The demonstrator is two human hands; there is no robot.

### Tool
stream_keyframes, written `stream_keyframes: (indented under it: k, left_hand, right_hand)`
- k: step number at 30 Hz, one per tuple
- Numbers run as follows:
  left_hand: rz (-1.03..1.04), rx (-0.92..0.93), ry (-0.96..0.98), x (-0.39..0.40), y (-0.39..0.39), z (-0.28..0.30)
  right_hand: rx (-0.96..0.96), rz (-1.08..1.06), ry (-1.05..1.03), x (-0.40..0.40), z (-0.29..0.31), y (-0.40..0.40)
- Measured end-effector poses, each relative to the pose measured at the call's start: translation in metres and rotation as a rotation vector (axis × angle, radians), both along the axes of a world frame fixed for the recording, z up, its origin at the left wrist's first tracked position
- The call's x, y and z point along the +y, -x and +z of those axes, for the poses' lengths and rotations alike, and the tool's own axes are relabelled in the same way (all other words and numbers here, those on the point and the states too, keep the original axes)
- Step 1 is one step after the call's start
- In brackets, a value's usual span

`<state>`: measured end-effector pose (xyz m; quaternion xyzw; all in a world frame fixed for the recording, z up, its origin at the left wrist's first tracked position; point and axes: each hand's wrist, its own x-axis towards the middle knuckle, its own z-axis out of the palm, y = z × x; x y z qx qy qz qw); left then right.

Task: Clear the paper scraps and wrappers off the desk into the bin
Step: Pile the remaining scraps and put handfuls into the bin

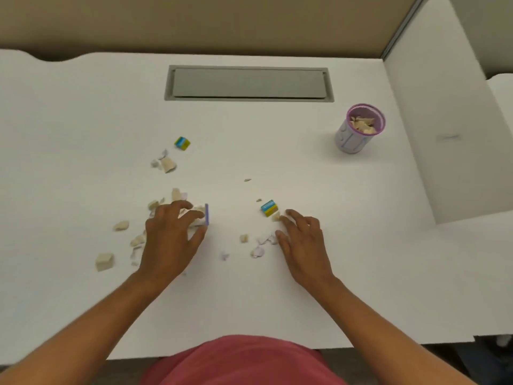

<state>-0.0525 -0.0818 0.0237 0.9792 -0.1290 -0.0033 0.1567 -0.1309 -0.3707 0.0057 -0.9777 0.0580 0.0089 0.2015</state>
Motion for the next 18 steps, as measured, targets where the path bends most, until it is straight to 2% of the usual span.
stream_keyframes:
  k: [2,5,9,11,15,18]
  left_hand:
    - [0.084,0.028,-0.058,0.026,0.021,-0.003]
    - [0.194,0.146,-0.038,0.048,0.047,-0.003]
    - [0.241,0.378,0.073,0.051,0.074,0.0]
    - [0.239,0.418,0.174,0.051,0.078,0.002]
    - [0.174,0.446,0.34,0.048,0.071,0.0]
    - [0.077,0.479,0.421,0.039,0.064,-0.001]
  right_hand:
    - [0.021,-0.032,-0.107,0.018,-0.001,0.008]
    - [0.051,-0.022,-0.22,0.048,0.0,0.014]
    - [0.055,-0.048,-0.366,0.072,0.005,0.011]
    - [0.011,-0.118,-0.42,0.069,0.008,0.007]
    - [0.038,-0.211,-0.264,0.062,0.009,0.001]
    - [0.08,-0.161,-0.217,0.075,0.009,-0.004]
